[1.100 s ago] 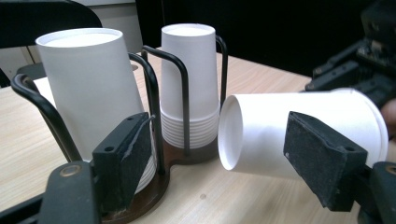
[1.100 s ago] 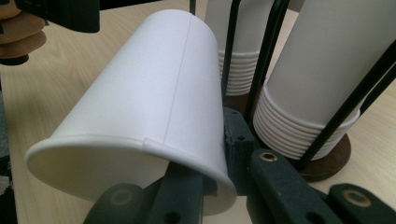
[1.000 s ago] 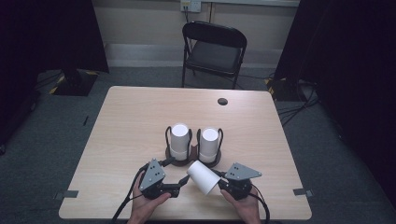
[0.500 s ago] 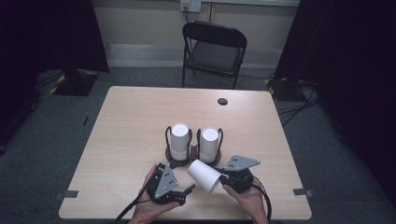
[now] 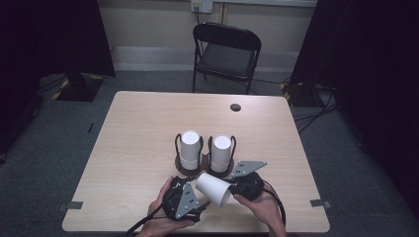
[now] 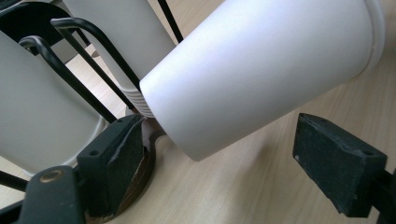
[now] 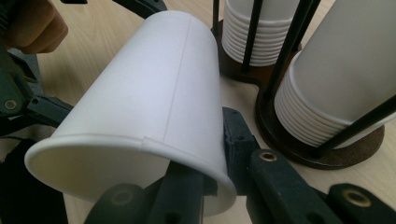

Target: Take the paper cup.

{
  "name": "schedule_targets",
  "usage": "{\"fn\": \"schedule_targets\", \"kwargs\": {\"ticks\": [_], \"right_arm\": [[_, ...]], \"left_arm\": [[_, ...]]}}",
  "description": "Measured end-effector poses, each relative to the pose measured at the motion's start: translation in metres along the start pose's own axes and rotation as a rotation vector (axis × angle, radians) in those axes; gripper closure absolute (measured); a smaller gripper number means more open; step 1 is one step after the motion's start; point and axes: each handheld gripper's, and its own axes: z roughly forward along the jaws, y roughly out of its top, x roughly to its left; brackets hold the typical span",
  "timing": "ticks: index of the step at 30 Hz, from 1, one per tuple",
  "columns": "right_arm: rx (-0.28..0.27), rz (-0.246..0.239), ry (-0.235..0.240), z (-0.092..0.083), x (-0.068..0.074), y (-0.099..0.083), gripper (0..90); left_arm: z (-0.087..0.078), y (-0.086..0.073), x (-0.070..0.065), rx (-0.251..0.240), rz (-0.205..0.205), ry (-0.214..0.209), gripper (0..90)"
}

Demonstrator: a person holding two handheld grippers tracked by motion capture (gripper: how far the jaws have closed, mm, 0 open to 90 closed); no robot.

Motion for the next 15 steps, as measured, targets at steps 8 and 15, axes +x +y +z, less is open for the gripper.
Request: {"fn": "schedule_targets", "kwargs": {"ticks": [8, 15], "right_arm": [[0.065, -0.015, 0.028, 0.005, -0.001, 0.007, 86.8], [0.11, -0.026, 0.033, 0.011, 0.001, 0.014, 86.9]], "left_arm": [[0.004, 0.003, -0.006, 0.03, 0.057, 0.031, 14.9], [0.006, 0.003, -0.008, 0.053, 0.082, 0.045, 11.5]]}}
